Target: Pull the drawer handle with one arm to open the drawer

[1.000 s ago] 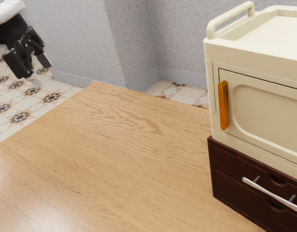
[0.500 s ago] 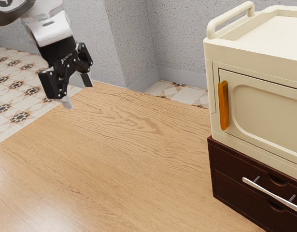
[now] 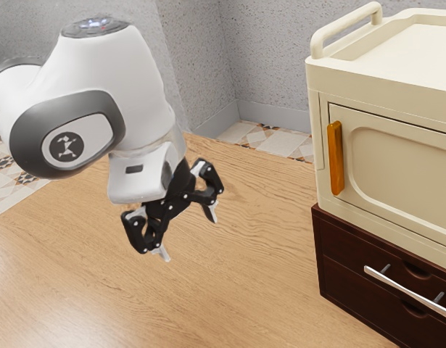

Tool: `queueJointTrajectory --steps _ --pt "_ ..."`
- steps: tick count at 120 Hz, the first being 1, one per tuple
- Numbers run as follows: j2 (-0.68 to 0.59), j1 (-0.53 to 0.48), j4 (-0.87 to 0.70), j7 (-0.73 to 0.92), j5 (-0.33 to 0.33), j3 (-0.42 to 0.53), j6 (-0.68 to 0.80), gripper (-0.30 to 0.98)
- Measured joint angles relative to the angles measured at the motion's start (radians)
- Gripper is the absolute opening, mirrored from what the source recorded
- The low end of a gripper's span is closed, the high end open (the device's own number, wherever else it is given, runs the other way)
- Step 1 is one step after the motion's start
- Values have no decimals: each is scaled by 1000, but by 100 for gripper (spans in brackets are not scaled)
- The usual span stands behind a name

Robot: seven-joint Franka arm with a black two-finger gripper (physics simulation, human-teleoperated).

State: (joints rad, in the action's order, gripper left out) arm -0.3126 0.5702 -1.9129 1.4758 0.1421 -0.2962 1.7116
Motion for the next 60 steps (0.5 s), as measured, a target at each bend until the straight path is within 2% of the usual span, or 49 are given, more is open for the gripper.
queueJointTrajectory --steps 24,60 --pt "-35 149 -123 27 50 -3 119 69" --pt "-10 282 -180 43 96 -4 274 69"
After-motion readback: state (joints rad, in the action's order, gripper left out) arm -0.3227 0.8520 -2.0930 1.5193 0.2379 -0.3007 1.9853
